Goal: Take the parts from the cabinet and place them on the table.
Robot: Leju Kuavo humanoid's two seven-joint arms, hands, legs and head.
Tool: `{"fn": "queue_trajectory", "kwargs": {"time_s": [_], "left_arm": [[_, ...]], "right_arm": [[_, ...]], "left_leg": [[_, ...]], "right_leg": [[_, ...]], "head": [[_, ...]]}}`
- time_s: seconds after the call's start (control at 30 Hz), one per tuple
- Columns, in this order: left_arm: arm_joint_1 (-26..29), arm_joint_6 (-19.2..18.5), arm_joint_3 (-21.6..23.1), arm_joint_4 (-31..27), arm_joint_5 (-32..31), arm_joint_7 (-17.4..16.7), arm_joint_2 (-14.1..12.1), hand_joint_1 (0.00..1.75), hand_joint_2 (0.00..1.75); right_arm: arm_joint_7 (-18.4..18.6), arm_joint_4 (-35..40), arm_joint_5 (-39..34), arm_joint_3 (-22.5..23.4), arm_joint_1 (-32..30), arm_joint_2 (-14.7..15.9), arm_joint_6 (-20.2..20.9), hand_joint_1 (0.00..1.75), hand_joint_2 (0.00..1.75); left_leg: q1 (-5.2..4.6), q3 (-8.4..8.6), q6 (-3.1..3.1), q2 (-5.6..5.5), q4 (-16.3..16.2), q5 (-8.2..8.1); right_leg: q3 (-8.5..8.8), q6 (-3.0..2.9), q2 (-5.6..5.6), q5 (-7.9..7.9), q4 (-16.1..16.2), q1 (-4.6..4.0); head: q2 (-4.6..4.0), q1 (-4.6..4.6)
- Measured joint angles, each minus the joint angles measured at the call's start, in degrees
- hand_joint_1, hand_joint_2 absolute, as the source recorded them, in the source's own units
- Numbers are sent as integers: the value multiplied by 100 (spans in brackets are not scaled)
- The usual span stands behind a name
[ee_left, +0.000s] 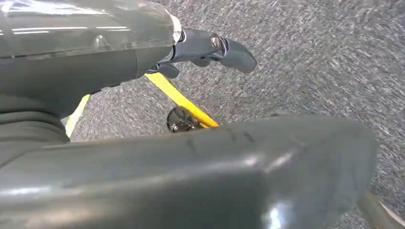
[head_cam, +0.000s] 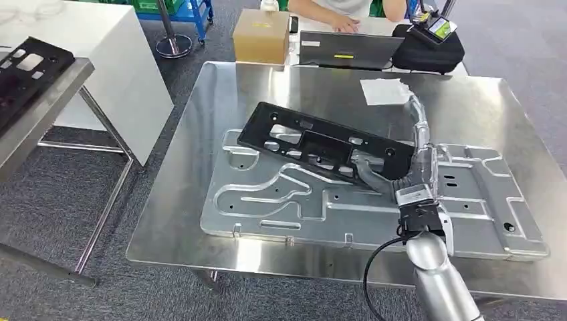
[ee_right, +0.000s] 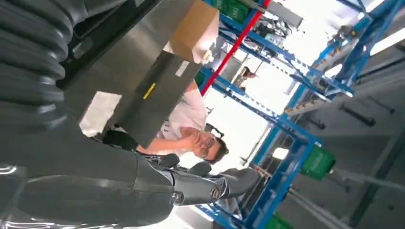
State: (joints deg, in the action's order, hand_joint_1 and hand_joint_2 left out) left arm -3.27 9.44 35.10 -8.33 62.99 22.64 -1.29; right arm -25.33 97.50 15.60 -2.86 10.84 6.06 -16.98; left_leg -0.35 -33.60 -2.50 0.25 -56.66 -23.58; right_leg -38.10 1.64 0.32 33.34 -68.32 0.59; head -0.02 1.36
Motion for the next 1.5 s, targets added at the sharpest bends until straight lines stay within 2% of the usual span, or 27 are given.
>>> {"fn": "queue_trajectory", "kwargs": {"time_s": [0.07,0.1,0.2,0.23,0.27,0.4,0.47,0.53,0.6,0.67,0.7,0.73,0.77,0.8,0.9,0.93,1.0,1.07,1.1,1.13,1.2,1.23,1.27,1.3,1.4,1.43,1.5], "left_arm": [[7,7,0,0,39,0,15,0,0],[10,9,0,0,59,2,22,0,0],[9,18,0,0,89,2,59,0,0],[7,20,-2,0,114,2,59,0,0],[7,20,-2,0,120,0,63,0,0],[48,20,-2,0,122,-4,70,0,0],[58,15,0,0,116,-13,85,0,0],[47,2,0,0,109,-13,87,0,0],[48,-4,0,0,109,-13,87,0,0],[45,-4,2,0,109,-11,87,0,0],[41,-4,2,0,109,-11,87,0,0],[24,-5,2,0,107,-11,87,0,0],[-3,-4,2,-2,103,-11,85,0,0],[0,-4,2,0,105,-7,85,0,0],[10,0,2,0,118,0,87,0,0],[4,9,2,0,127,-2,92,0,0],[3,26,2,0,146,-2,111,0,0],[14,61,2,0,179,0,120,0,0],[17,79,2,0,181,-2,120,0,0],[24,99,0,0,188,-2,120,0,0],[24,98,2,0,183,-2,131,0,0],[16,98,2,0,181,-2,140,0,0],[6,94,2,-13,179,-2,175,0,0],[-10,94,2,-13,179,-2,173,0,0],[29,90,2,-13,179,-2,175,0,0],[32,90,2,-9,179,-2,155,0,0],[43,79,4,-9,177,-4,175,0,0]], "right_arm": [[-22,33,-213,54,-217,17,-4,0,175],[-46,41,-251,72,-306,17,-4,0,0],[-116,133,-277,142,-501,15,-96,0,0],[-114,179,-310,177,-557,11,-111,0,0],[-114,221,-319,208,-660,4,-116,0,0],[-101,359,-417,428,-936,-88,59,0,0],[-118,420,-465,525,-1022,-144,155,0,0],[-120,470,-535,668,-1160,-195,308,0,0],[-122,481,-550,798,-1287,-227,389,0,0],[-127,509,-552,887,-1345,-247,418,0,0],[-129,522,-559,903,-1369,-251,426,0,0],[-133,540,-565,935,-1392,-258,433,0,0],[-133,566,-570,984,-1440,-278,431,0,0],[-133,590,-563,1047,-1480,-300,428,0,0],[-148,599,-487,1277,-1635,-420,439,0,0],[-173,599,-465,1333,-1700,-446,446,0,0],[-192,590,-382,1479,-1805,-507,459,0,0],[-192,545,-267,1560,-1815,-568,455,0,0],[-192,507,-211,1587,-1815,-595,452,0,0],[-192,455,-179,1606,-1816,-623,446,0,0],[-192,393,-163,1644,-1820,-662,446,0,0],[-190,374,-146,1659,-1820,-673,448,0,0],[-188,361,-135,1698,-1821,-680,461,0,0],[-199,356,-126,1722,-1841,-695,463,0,0],[-190,302,-113,1751,-1864,-728,470,0,0],[-190,280,-104,1751,-1876,-756,492,0,0],[-192,251,-98,1755,-1926,-767,522,0,0]], "left_leg": [[0,-126,13,0,-11,91],[5,-198,27,2,-23,136],[35,-416,99,2,-114,245],[29,-478,138,2,-158,282],[24,-476,166,-4,-164,320],[21,-496,290,-41,-114,488],[61,-651,358,-34,-531,-172],[73,-849,411,-33,-1395,-839],[78,-863,425,-33,-2024,-961],[82,-481,408,-33,-1780,-598],[82,-74,378,-35,-1281,-444],[81,345,340,-43,-743,-469],[47,788,301,-50,-141,-699],[29,865,272,-63,68,-744],[20,734,150,-70,101,-567],[48,684,106,-61,132,-480],[39,505,8,-64,130,-341],[22,332,4,-77,119,-192],[16,220,9,-95,103,-115],[14,107,16,-122,82,-41],[12,-110,45,-198,8,73],[13,-197,71,-260,-34,123],[8,-263,99,-291,-76,168],[-8,-289,122,-350,-95,210],[8,-337,244,-513,-30,417],[31,-367,261,-495,-56,397],[50,-573,329,-181,-553,-324]], "right_leg": [[-152,49,-1,310,-668,29],[-68,69,-3,217,-652,41],[785,108,-19,-355,525,82],[1048,101,-23,-136,1017,80],[1060,-7,11,-232,1001,4],[940,-186,-4,-378,1041,38],[798,-287,-32,-509,1039,42],[634,-296,-43,-637,1029,27],[441,-281,-46,-770,1010,19],[257,-257,-45,-887,982,19],[163,-237,-34,-953,970,19],[125,-215,-26,-1009,960,20],[85,-170,-28,-1051,956,3],[89,-130,-47,-1101,966,14],[101,-12,-85,-1297,1074,20],[64,7,-66,-1176,1022,43],[-139,5,-51,-427,466,39],[-321,33,-47,100,-390,38],[-327,34,-46,93,-674,38],[-222,32,-45,-103,-720,38],[296,-6,-5,-542,-197,34],[705,-52,124,-574,327,26],[1108,-127,397,-298,893,14],[1264,-104,397,-183,1230,33],[1178,-165,231,-304,1175,-20],[1114,-210,133,-397,1215,73],[968,-286,7,-522,1216,52]], "head": [[0,0],[0,0],[0,0],[0,0],[2,7],[0,0],[0,2],[0,2],[0,2],[0,2],[0,2],[0,4],[0,4],[0,2],[0,4],[0,7],[0,4],[0,4],[0,4],[0,4],[0,4],[0,4],[0,4],[0,11],[0,7],[0,4],[0,15]]}}
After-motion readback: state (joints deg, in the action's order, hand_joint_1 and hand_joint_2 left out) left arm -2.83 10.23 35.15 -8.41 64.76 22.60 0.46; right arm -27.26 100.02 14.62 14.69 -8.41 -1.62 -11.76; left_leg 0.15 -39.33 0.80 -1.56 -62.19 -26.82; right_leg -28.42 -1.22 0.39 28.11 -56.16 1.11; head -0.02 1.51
